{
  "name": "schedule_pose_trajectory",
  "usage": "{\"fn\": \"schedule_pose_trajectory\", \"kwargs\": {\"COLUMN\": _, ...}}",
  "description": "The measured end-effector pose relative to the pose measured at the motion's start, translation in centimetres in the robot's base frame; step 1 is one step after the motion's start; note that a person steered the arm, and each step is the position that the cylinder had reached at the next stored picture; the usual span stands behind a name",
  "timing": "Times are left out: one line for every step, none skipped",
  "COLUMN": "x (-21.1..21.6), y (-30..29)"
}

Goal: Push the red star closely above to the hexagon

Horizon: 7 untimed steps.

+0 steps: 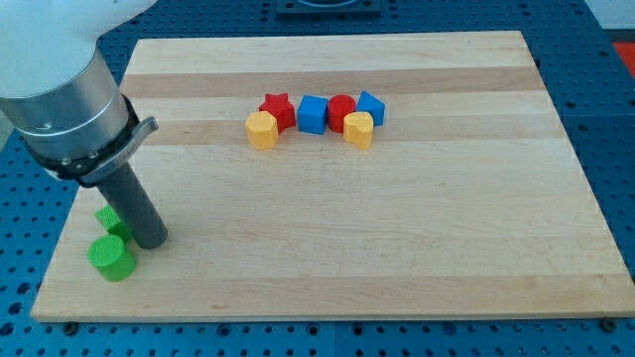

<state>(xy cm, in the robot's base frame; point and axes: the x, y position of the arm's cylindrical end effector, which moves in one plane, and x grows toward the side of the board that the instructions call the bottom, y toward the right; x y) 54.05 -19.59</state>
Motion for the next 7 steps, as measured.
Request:
{"fn": "schedule_pose_trajectory", "kwargs": {"x": -0.3, "y": 0.0}}
{"fn": "schedule_pose_trajectory", "kwargs": {"x": -0.3, "y": 0.3}}
{"fn": "schedule_pose_trajectory", "kwargs": {"x": -0.3, "y": 3.6}}
{"fn": "schedule_pose_trajectory", "kwargs": {"x": -1.8, "y": 8.8}}
{"fn": "schedule_pose_trajectory", "kwargs": {"x": -5.7, "y": 12.2}}
{"fn": "schedule_pose_trajectory", "kwargs": {"x": -9.4, "y": 14.0}}
{"fn": "schedule_pose_trajectory", "kwargs": {"x": -11.4, "y": 14.5}}
